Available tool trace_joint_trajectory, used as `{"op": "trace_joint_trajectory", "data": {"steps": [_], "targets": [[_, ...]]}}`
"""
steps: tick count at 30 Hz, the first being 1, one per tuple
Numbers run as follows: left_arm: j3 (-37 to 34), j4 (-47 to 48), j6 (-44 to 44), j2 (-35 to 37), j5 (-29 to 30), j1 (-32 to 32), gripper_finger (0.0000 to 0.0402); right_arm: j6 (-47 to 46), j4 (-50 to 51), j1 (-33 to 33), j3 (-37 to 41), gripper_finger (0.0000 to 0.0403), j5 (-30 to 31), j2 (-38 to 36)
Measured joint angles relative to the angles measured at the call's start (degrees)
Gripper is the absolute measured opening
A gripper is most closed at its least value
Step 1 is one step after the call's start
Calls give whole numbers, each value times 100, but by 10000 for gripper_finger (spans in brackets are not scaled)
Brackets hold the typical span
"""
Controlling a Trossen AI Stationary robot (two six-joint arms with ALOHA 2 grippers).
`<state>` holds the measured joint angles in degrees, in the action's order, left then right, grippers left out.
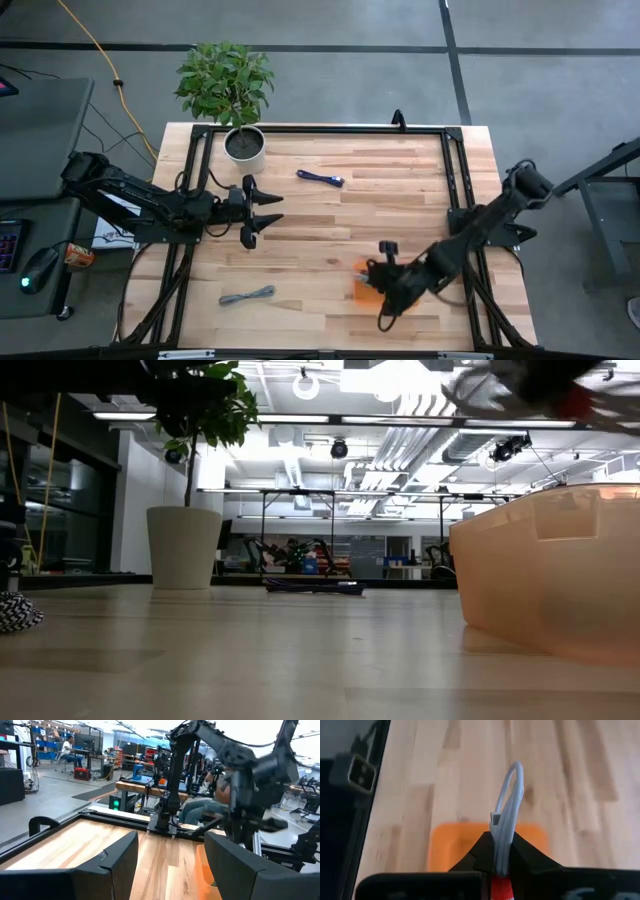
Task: Pick and place USB-C Cables
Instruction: Put the white charger cable into the orange bin
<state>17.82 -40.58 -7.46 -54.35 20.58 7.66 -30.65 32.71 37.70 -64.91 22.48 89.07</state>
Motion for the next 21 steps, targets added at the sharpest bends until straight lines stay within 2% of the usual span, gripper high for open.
{"op": "trace_joint_trajectory", "data": {"steps": [8, 15, 21], "targets": [[0, 6, -54, 0, 1, 0, 209, -1573, 927, 217, 11, 15, 103, 697], [0, 51, -245, -49, 48, 0, 209, -2023, 870, 222, 16, 16, -204, 1067], [0, 56, -337, -83, 69, 0, 209, -2057, 866, 203, 16, 16, -473, 1331]]}}
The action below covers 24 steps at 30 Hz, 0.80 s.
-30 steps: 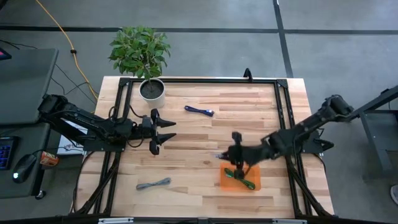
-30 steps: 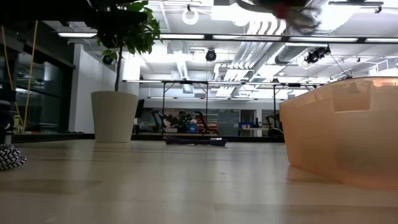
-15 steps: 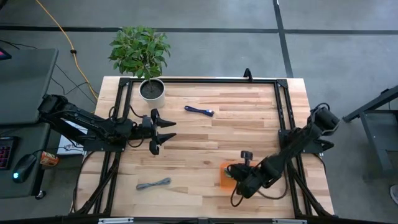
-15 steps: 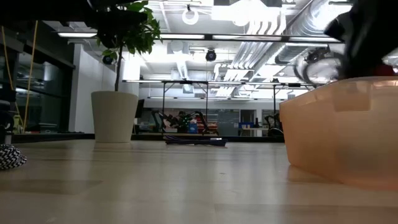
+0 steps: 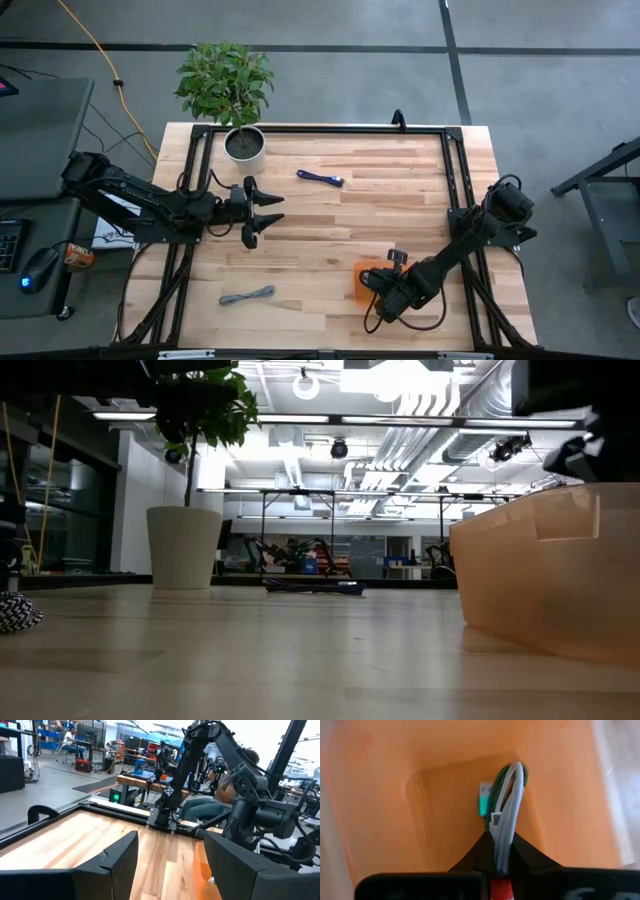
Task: Pick and place USB-C Cables
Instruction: Put the white charger cable into the orange bin
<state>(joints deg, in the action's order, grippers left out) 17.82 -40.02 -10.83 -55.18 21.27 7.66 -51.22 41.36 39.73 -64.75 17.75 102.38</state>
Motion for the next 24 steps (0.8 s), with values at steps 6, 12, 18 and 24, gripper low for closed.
{"op": "trace_joint_trajectory", "data": {"steps": [6, 12, 18, 24], "targets": [[0, -9, 34, 1, 61, -1, 209, -37, -7, -47, 0, 16, -283, 80], [0, -10, 152, 0, 64, -4, 209, -120, -9, -49, 0, 40, -565, 80], [0, -11, 291, 0, 214, -4, 209, -34, -7, -47, 0, 75, -624, 80], [0, -12, 291, 0, 237, -4, 209, -37, -12, -47, 0, 80, -624, 80]]}}
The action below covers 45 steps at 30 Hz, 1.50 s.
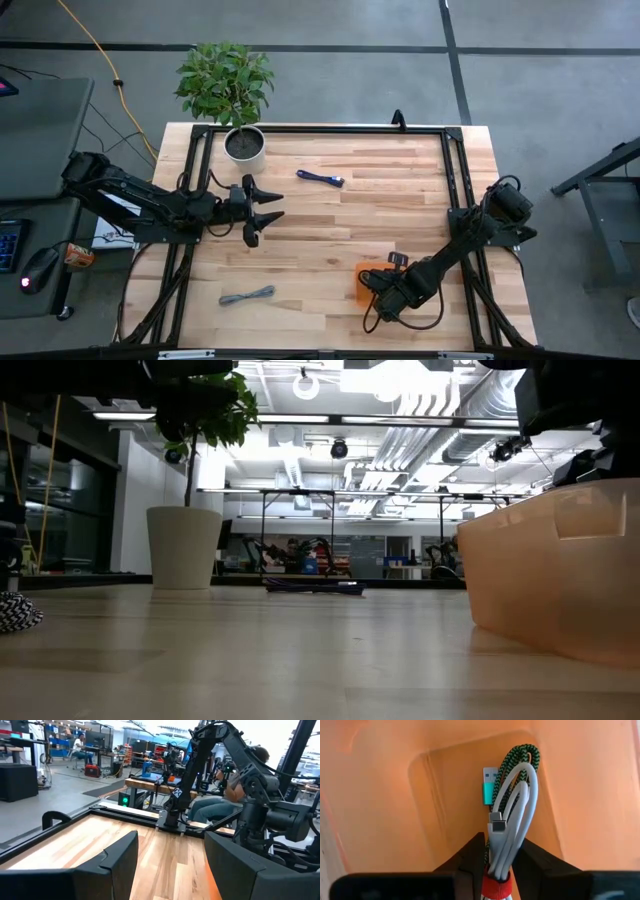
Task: Pick and place USB-C Cables
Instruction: Put the white charger cable into the orange bin, then put the violet charger cable into the orange bin
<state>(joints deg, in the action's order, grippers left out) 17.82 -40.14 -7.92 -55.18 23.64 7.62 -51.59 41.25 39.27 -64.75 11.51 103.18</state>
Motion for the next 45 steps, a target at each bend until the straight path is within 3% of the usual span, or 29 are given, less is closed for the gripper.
{"op": "trace_joint_trajectory", "data": {"steps": [7, 17, 23, 27, 31, 36, 42, 45], "targets": [[0, -42, 0, 2, 0, 0, 209, -157, -34, -35, 0, 94, 78, 0], [0, -44, 16, 2, 0, 0, 209, 63, -11, -90, 0, 191, 64, -37], [0, -44, 16, 2, -2, 0, 209, 256, 466, -63, 0, 206, -60, -417], [0, -43, 13, 4, -2, 0, 209, 185, 799, 236, 0, 206, 415, -920], [0, -42, 10, 4, -2, 0, 209, -167, 1393, 630, 0, 206, 1515, -1390], [0, -45, -47, 4, -4, 0, 209, -842, 1983, 938, 158, 204, 2477, -1812], [0, -44, -90, 4, -4, 2, 209, -589, 249, 594, 1726, 195, 2509, -2772], [0, -44, -90, 4, -4, 2, 209, 744, -1866, 107, 2625, 193, 2849, -3356]]}}
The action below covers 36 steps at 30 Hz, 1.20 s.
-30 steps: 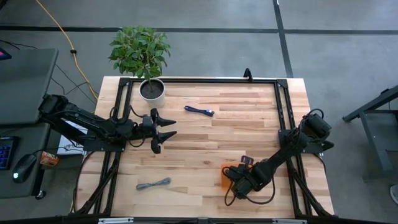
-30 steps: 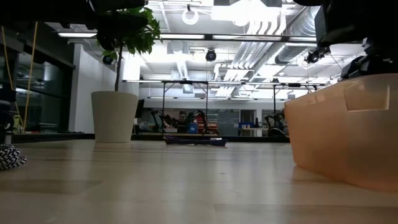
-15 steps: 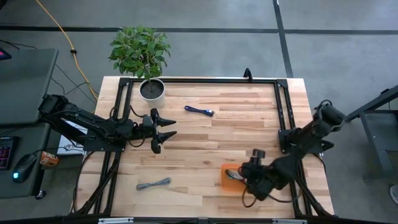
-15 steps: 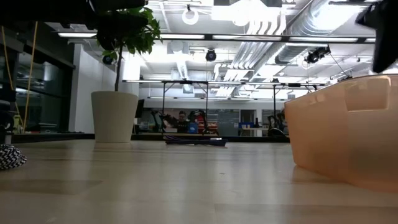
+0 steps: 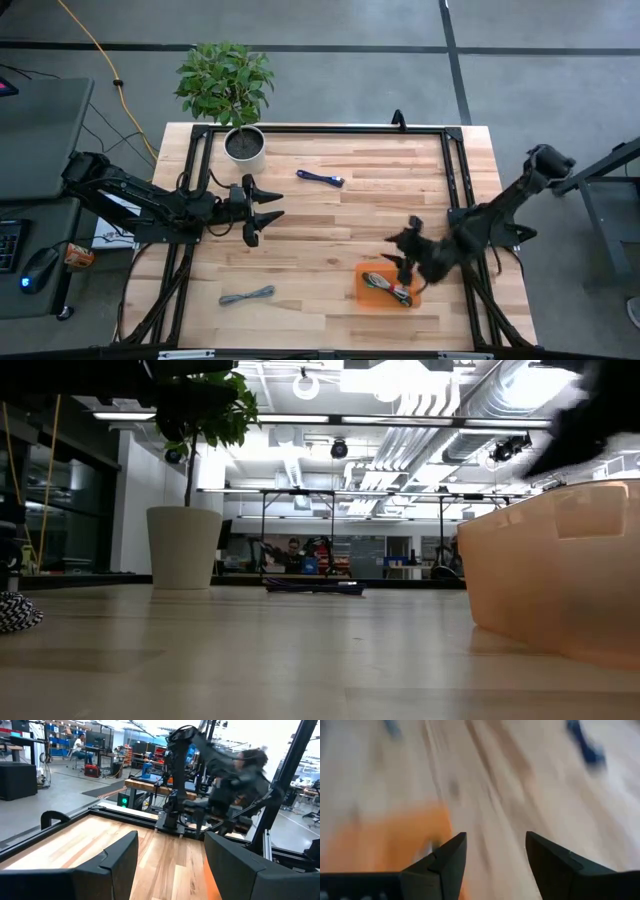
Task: Pick and place USB-C Cables
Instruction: Put the violet charger cable into the orange bin
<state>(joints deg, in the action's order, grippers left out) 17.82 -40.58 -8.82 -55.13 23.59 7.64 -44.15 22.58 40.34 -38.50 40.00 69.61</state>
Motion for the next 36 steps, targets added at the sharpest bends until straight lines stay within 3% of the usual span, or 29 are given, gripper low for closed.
{"op": "trace_joint_trajectory", "data": {"steps": [2, 5, 9, 16, 36], "targets": [[0, 0, 0, 0, 0, 0, 209, 1399, -1936, -464, 580, 192, -82, -302], [0, 0, 83, 0, -2, 0, 209, 3282, -4686, -1254, 1304, 192, -1048, -528], [0, 2, 246, 0, -37, 0, 209, 4422, -6708, -2107, 1687, 192, -2108, -571], [0, 0, 604, 0, -61, 2, 209, 4858, -6836, -2622, 1530, 192, -2466, -567], [0, 2, 552, 0, -44, 0, 209, 5063, -6651, -2623, 1525, 192, -2485, -565]]}}
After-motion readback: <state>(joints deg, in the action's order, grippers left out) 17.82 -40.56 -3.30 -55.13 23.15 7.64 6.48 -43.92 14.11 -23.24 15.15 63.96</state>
